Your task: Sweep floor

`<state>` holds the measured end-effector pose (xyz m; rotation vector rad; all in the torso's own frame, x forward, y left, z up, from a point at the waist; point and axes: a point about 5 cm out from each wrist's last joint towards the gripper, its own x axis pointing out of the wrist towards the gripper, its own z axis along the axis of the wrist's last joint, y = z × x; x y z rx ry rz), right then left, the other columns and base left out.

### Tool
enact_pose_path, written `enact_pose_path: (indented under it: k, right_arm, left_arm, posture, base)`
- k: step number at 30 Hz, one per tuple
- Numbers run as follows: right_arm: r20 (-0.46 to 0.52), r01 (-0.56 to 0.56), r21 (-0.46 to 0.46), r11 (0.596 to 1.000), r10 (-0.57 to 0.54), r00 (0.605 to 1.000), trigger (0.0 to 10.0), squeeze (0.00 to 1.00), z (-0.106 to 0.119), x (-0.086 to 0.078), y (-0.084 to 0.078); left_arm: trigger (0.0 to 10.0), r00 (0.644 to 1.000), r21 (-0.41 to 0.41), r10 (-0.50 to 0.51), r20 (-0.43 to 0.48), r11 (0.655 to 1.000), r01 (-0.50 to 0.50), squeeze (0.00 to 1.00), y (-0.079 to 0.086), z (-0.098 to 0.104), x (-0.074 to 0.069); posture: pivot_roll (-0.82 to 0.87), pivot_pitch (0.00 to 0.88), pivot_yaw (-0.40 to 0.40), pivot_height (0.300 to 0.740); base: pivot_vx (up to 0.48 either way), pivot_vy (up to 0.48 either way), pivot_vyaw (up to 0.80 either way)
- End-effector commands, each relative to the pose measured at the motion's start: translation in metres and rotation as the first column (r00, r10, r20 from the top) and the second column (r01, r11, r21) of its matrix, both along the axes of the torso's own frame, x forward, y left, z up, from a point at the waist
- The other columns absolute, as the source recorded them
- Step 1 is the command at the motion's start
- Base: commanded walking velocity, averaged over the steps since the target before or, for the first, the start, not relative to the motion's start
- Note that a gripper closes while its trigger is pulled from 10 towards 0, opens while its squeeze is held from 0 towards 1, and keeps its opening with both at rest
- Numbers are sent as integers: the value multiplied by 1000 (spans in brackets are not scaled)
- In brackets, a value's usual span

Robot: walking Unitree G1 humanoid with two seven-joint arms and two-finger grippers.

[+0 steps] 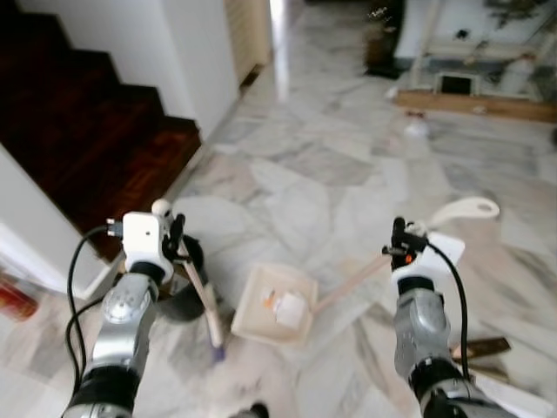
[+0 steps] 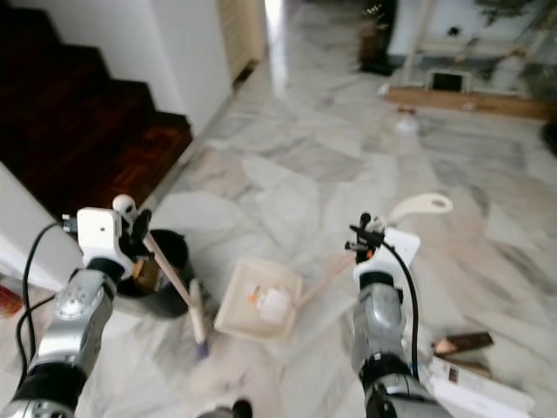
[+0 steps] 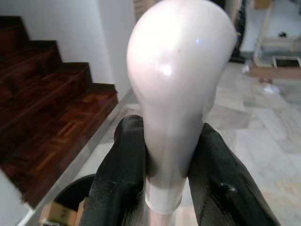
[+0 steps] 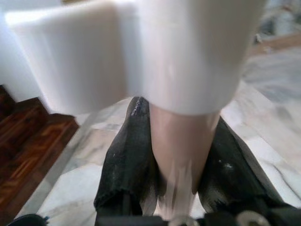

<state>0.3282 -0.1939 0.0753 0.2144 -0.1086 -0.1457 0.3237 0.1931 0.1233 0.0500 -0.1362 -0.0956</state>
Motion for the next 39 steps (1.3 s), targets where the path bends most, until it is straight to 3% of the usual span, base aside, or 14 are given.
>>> enact_pose_path:
  k: [1,6,23,34,39]
  right_arm:
    - [37,-20,2,1000,20,999,10000,0,10,6,6]
    - [34,-32,3,999,31,999,10000,0,10,8,7]
    - [2,-55,2,998,55,998,10000,0,7,8,3]
    - [38,-92,-29,995,94,995,10000,0,17,14,8]
    - [43,-85,-39,996,87,995,10000,0,19,14,6]
  left_arm:
    - [10000,999,14,24,48,1000,-25,0,9,11,0]
    - [10000,999,-25,3,35,1000,-2,0,4,5,-3]
    - [10000,999,-22,2,34,1000,-1,0,4,-4,-18]
    - [10000,1000,-17,18,22,1000,-18,0,8,-5,-16]
    - [10000,999,-12,26,23,1000,-26,0,9,-3,-15]
  posture:
    - [55,2,47,740]
    - [54,0,42,740]
    - [68,0,24,740]
    - [65,0,25,740]
    - [68,0,24,740]
  base:
    - [0,0,800]
    - [0,0,793]
    - [0,0,0]
    - [0,0,0]
    - [0,0,638]
